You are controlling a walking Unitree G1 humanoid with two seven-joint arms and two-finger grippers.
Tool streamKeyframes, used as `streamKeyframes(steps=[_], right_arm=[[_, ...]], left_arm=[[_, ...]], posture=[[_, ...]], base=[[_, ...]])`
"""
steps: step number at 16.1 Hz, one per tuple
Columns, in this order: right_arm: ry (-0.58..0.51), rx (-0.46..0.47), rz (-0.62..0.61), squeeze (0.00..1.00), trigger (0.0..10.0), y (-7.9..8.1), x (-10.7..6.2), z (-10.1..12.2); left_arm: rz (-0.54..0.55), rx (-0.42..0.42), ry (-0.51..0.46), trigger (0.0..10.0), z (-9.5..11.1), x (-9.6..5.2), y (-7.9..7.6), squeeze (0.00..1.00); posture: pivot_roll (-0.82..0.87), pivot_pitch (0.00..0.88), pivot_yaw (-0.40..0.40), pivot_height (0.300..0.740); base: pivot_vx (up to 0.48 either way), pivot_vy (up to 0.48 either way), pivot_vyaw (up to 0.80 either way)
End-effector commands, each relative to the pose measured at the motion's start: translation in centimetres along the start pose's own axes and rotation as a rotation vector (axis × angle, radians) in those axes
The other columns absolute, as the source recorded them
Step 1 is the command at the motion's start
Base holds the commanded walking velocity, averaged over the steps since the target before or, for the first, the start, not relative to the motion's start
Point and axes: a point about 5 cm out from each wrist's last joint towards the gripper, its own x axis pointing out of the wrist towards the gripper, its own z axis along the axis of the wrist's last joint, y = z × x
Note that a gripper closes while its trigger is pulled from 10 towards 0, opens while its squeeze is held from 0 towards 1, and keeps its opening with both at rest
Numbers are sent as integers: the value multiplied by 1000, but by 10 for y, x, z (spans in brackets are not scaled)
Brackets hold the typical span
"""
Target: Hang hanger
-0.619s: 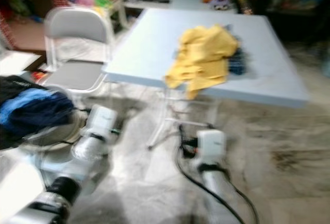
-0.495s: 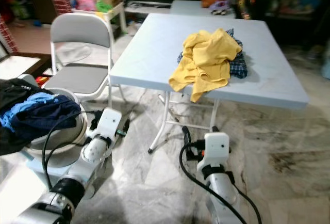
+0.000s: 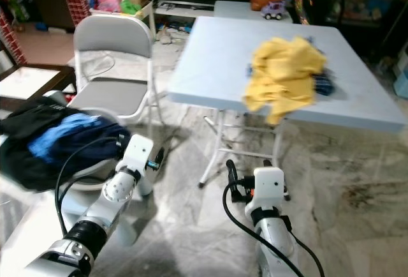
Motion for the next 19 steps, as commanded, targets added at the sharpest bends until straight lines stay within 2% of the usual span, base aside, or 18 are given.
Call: streamKeyframes(steps=[1,7,13,17,19], right_arm=[[-26,0,13,0,10000,3,2,7],[-29,-3,39,0,10000,6,1,7],[-26,-7,49,0,10000,7,0,7],[-23,-6,41,0,10000,5,0,6],[-23,-7,42,0,10000,5,0,6]], left_arm=[[-23,-12,-22,10000,3,0,3,0],[-63,-131,32,10000,-4,0,7,0],[-73,-150,29,10000,-4,-1,5,0],[-81,-160,33,10000,-4,-1,4,0],[-84,-167,36,10000,-5,-1,3,0]], posture=[[49,34,-78,740],[46,37,-77,740],[43,42,-82,740],[42,42,-84,740],[42,42,-84,740]], base=[[0,0,0],[0,0,105],[0,0,750],[0,0,0],[0,439,0]])
